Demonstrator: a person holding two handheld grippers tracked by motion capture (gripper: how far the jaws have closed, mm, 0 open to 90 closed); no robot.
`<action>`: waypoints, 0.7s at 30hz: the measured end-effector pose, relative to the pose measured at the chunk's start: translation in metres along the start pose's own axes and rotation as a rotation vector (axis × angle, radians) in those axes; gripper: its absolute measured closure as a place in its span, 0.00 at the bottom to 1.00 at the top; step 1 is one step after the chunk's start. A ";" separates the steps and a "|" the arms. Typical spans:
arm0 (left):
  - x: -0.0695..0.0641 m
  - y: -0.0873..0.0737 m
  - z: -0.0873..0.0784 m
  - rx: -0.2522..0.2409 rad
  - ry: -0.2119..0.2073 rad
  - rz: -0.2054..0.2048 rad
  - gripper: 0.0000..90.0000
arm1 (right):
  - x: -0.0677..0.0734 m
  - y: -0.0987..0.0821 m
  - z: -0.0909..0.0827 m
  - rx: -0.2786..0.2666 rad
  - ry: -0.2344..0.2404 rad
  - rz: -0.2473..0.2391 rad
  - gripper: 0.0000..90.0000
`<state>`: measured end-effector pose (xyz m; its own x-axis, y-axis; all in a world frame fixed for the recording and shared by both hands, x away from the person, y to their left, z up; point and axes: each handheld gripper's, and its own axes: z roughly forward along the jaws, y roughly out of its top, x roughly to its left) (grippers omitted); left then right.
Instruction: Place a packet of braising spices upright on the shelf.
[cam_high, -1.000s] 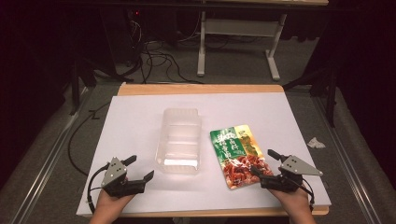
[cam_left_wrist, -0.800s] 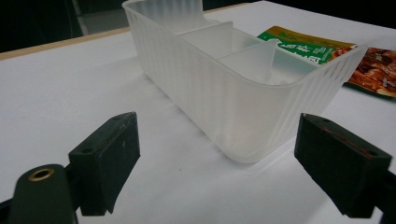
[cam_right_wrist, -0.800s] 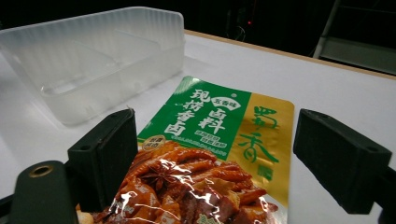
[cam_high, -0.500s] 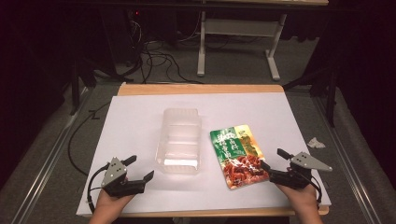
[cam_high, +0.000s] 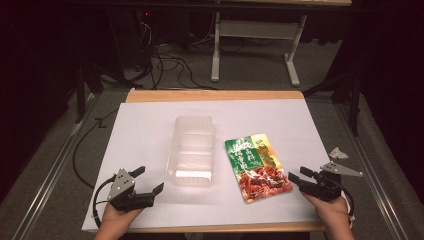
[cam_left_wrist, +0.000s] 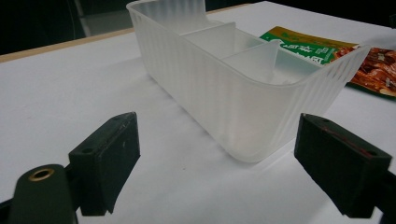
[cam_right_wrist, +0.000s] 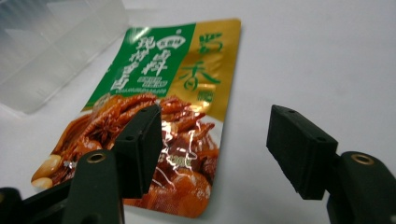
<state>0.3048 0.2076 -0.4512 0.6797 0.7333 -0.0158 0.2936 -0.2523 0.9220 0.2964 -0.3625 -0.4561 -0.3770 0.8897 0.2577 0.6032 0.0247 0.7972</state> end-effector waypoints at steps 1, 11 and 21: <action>0.000 0.000 0.000 0.001 -0.001 0.001 0.17 | 0.000 -0.001 0.003 0.017 0.011 0.007 0.43; -0.001 0.000 0.002 0.007 -0.006 0.005 0.17 | -0.002 -0.009 0.021 0.148 0.054 0.073 0.48; -0.001 -0.001 0.002 0.011 -0.008 0.005 0.17 | -0.007 -0.012 0.023 0.154 0.143 0.174 0.59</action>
<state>0.3055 0.2059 -0.4527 0.6869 0.7266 -0.0141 0.2972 -0.2632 0.9178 0.3079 -0.3584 -0.4801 -0.3474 0.8135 0.4664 0.7633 -0.0436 0.6446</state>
